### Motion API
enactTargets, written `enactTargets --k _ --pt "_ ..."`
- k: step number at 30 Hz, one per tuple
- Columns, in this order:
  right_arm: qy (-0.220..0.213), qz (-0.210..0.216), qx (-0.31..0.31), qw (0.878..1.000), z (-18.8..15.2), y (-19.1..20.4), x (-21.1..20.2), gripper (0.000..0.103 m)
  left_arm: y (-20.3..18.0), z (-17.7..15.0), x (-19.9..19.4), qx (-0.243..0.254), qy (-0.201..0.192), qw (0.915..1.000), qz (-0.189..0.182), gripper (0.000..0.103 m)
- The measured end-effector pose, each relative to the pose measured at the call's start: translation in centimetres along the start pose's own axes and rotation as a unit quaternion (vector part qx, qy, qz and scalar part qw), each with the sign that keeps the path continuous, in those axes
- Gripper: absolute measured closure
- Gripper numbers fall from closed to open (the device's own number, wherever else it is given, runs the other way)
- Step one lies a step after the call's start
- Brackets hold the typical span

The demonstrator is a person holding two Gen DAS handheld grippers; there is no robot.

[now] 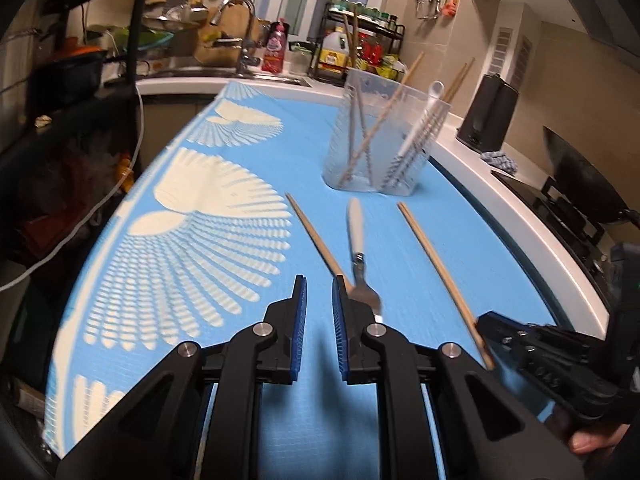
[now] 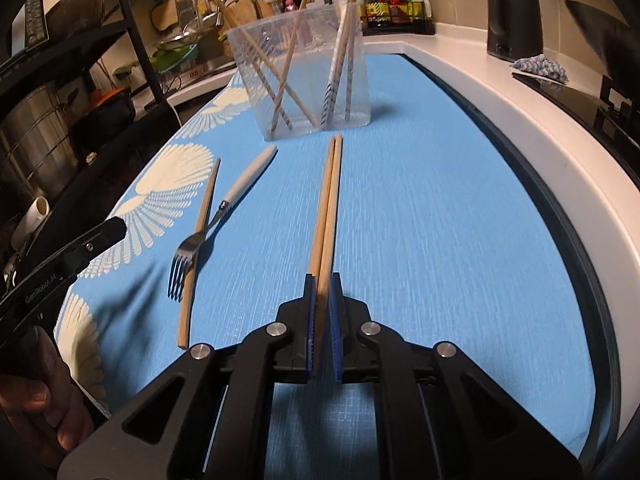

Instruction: Organize utensils

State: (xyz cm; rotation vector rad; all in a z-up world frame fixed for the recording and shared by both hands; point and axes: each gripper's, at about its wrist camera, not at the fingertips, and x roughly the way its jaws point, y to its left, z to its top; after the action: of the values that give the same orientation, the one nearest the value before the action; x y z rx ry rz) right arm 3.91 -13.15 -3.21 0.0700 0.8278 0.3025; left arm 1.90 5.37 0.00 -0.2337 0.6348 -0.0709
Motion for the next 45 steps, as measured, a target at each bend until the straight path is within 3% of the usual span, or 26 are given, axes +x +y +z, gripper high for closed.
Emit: enactTargets --k 5,15,26,34,39,45 --pt "0.001 -0.035 -0.014 0.999 -0.4 0.0 0.1 0.095 -2.0 -1.3 0.3 0.013 0.017 0.9988 -0.044 0.090" --pt "-0.006 -0.042 -0.036 0.998 -0.8 0.0 0.0 0.097 -3.3 -2.4 0.8 0.026 0.031 0.9978 -0.052 0.090" --pt "-0.026 -0.072 0.011 0.997 -1.6 -2.7 -1.6 0.098 -5.5 -3.0 1.1 0.046 0.039 0.9957 -0.070 0.090" --pt "-0.031 -0.090 0.033 0.995 -2.5 -5.2 -3.1 0.098 -9.7 -3.6 2.7 0.067 0.057 0.9915 -0.096 0.088" --pt "-0.035 -0.099 0.051 0.993 -3.2 -6.9 -4.0 0.098 -11.7 -4.0 3.3 0.076 0.062 0.9913 -0.087 0.069" --pt "-0.038 -0.096 0.049 0.993 -3.6 -7.3 -4.1 0.098 -13.8 -5.1 4.3 0.111 0.068 0.9909 -0.035 0.069"
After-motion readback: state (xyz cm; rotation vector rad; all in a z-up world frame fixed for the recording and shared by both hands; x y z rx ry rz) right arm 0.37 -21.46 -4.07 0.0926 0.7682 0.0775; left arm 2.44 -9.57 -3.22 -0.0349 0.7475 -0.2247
